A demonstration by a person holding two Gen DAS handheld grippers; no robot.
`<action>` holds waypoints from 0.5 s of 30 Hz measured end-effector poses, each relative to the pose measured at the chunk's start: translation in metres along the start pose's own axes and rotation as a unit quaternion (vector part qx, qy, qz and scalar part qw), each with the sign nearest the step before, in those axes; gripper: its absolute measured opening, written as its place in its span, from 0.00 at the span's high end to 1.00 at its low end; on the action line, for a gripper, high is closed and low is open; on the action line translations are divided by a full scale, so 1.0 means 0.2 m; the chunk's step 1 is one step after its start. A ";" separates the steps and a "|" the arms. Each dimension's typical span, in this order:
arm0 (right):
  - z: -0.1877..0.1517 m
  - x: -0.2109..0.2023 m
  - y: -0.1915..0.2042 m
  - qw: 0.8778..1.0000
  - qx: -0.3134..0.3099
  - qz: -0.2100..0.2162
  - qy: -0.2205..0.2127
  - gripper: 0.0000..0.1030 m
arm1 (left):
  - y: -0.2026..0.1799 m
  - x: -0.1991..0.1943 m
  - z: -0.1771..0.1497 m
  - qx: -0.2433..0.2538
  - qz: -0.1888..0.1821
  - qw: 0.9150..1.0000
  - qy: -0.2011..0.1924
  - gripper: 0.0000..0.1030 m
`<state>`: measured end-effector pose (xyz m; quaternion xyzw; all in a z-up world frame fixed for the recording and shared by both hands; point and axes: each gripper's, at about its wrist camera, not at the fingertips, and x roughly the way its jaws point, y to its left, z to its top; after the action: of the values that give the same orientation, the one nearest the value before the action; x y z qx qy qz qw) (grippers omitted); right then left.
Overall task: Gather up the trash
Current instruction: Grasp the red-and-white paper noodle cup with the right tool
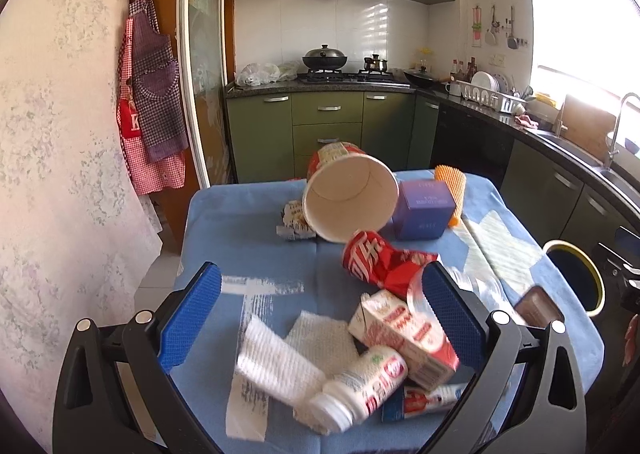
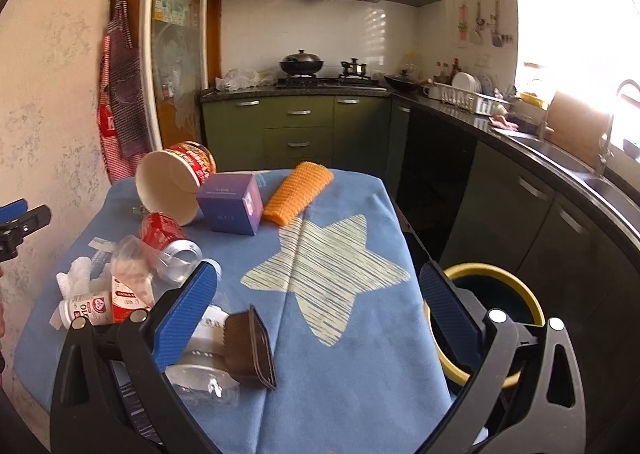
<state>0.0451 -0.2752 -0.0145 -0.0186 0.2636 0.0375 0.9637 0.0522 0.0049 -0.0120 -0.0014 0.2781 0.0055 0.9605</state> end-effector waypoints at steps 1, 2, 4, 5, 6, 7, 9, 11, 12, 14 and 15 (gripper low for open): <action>0.05 0.02 0.02 1.000 -0.011 0.017 -0.005 0.06 | 0.02 0.04 0.04 -0.006 0.005 1.000 0.000 0.04; 0.10 0.04 0.04 0.999 -0.020 0.034 -0.008 0.06 | 0.04 0.08 0.07 -0.012 0.010 1.000 -0.002 0.04; 0.21 0.12 0.09 0.997 -0.036 0.073 -0.005 0.06 | 0.08 0.17 0.14 -0.025 0.026 0.999 -0.010 0.04; 0.26 0.17 0.11 0.994 -0.042 0.099 0.000 0.06 | 0.10 0.21 0.16 -0.030 0.031 0.999 -0.010 0.04; 0.31 0.24 0.15 0.991 -0.049 0.121 0.010 0.06 | 0.12 0.27 0.19 -0.035 0.034 0.999 -0.011 0.04; 0.35 0.30 0.19 0.990 -0.059 0.130 0.022 0.06 | 0.14 0.33 0.22 -0.037 0.040 0.998 -0.009 0.04; 0.42 0.44 0.29 0.984 -0.091 0.148 0.043 0.06 | 0.18 0.44 0.26 -0.038 0.059 0.998 -0.004 0.04; 0.47 0.56 0.41 0.979 -0.117 0.159 0.055 0.06 | 0.22 0.54 0.28 -0.043 0.072 0.997 0.000 0.04; 0.49 0.61 0.47 0.976 -0.132 0.165 0.057 0.06 | 0.25 0.59 0.29 -0.048 0.078 0.996 0.002 0.04; 0.51 0.71 0.60 0.971 -0.165 0.162 0.056 0.13 | 0.29 0.65 0.29 -0.060 0.084 0.995 0.004 0.04; 0.52 0.76 0.66 0.969 -0.180 0.159 0.060 0.17 | 0.31 0.67 0.29 -0.066 0.084 0.994 0.004 0.04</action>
<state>0.2185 -0.1283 -0.0043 -0.1514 0.3093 0.2361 0.9087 0.1956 0.0682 -0.0348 -0.0415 0.2802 0.1047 0.9533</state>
